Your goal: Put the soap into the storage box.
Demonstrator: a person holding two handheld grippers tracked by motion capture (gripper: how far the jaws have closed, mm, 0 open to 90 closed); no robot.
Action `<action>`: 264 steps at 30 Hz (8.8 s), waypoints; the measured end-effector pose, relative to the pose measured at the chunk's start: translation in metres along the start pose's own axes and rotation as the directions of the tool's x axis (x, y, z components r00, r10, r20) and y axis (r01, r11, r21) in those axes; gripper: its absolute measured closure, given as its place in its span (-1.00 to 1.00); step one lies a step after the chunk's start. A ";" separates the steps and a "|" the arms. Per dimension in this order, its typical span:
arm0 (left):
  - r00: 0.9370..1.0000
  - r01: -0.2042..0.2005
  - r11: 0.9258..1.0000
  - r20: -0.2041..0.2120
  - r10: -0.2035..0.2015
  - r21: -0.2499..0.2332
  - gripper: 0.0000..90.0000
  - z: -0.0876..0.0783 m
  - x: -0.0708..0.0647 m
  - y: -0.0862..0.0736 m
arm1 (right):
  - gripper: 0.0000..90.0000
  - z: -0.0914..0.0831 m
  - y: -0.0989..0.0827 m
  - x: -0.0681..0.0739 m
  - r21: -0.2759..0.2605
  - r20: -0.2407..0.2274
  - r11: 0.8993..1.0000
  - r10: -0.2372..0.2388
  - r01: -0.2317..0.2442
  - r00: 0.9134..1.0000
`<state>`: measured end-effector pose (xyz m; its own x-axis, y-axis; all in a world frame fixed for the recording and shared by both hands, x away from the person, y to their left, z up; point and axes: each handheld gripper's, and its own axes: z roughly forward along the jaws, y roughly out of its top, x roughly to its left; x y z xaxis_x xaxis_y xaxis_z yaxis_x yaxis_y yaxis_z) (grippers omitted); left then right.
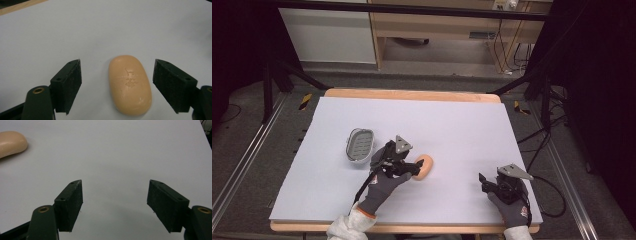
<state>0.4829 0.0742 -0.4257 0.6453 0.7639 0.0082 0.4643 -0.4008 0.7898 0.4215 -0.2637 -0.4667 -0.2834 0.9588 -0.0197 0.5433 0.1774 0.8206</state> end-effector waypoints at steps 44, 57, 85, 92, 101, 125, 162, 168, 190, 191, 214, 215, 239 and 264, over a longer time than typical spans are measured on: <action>0.999 -0.036 0.989 0.026 0.032 0.145 -0.53 0.049 -0.018 -0.007 | -0.37 0.003 0.000 0.001 0.022 -0.017 1.000 0.009 -0.008 1.000; 0.999 -0.038 0.980 0.023 0.034 0.195 -0.49 0.060 -0.020 -0.011 | -0.35 0.003 -0.001 0.000 0.024 -0.031 1.000 0.008 -0.008 0.999; 1.000 -0.005 0.977 0.006 0.004 0.211 -0.31 0.060 -0.020 -0.012 | -0.32 0.003 0.000 0.000 0.024 -0.032 1.000 0.008 -0.007 0.999; 1.000 -0.014 0.982 0.021 0.011 0.190 -0.31 0.049 -0.019 -0.008 | -0.32 0.003 0.000 0.001 0.025 -0.030 1.000 0.012 -0.011 0.999; 0.999 -0.012 0.987 0.032 0.007 0.162 -0.31 0.031 -0.013 -0.005 | -0.32 0.002 0.000 0.001 0.019 -0.028 1.000 0.011 -0.011 1.000; 1.000 0.009 0.995 0.028 -0.012 0.098 -0.31 -0.007 0.003 -0.002 | -0.32 0.002 0.000 0.001 0.016 -0.021 1.000 0.002 -0.002 1.000; 0.998 0.065 0.998 -0.026 -0.065 0.011 -0.30 -0.057 0.043 0.000 | -0.32 0.003 0.000 0.001 0.017 -0.016 1.000 0.000 0.000 1.000; 0.996 0.079 0.997 -0.042 -0.079 -0.006 -0.30 -0.065 0.051 0.001 | -0.32 0.003 0.000 0.001 0.017 -0.016 1.000 0.000 0.000 1.000; 0.986 0.114 0.993 -0.120 -0.117 -0.029 -0.30 -0.083 0.086 -0.001 | -0.32 0.003 0.000 0.001 0.019 -0.016 1.000 -0.003 0.003 1.000; 0.985 0.116 0.993 -0.123 -0.118 -0.029 -0.30 -0.083 0.087 -0.001 | -0.32 0.003 0.000 0.001 0.019 -0.016 1.000 -0.003 0.003 1.000; 0.965 0.176 0.984 -0.197 -0.175 -0.011 -0.30 -0.073 0.121 -0.012 | -0.32 0.004 0.000 0.002 0.022 -0.022 1.000 -0.003 0.004 1.000; 0.964 0.180 0.984 -0.199 -0.178 -0.009 -0.30 -0.072 0.122 -0.012 | -0.32 0.004 0.000 0.002 0.022 -0.022 1.000 -0.003 0.003 1.000; 0.952 0.209 0.977 -0.238 -0.192 0.046 -0.30 -0.054 0.138 -0.024 | -0.32 0.006 0.000 0.002 0.026 -0.024 1.000 -0.009 0.010 1.000; 0.949 0.229 0.971 -0.237 -0.207 0.070 -0.30 -0.041 0.141 -0.037 | -0.33 0.006 0.000 0.003 0.029 -0.031 1.000 -0.011 0.012 0.999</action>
<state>0.5318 0.2175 -0.4280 0.3726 0.9279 -0.0098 0.6409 -0.2497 0.7259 0.4250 -0.2591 -0.4701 -0.3135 0.9495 -0.0108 0.5627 0.1949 0.8034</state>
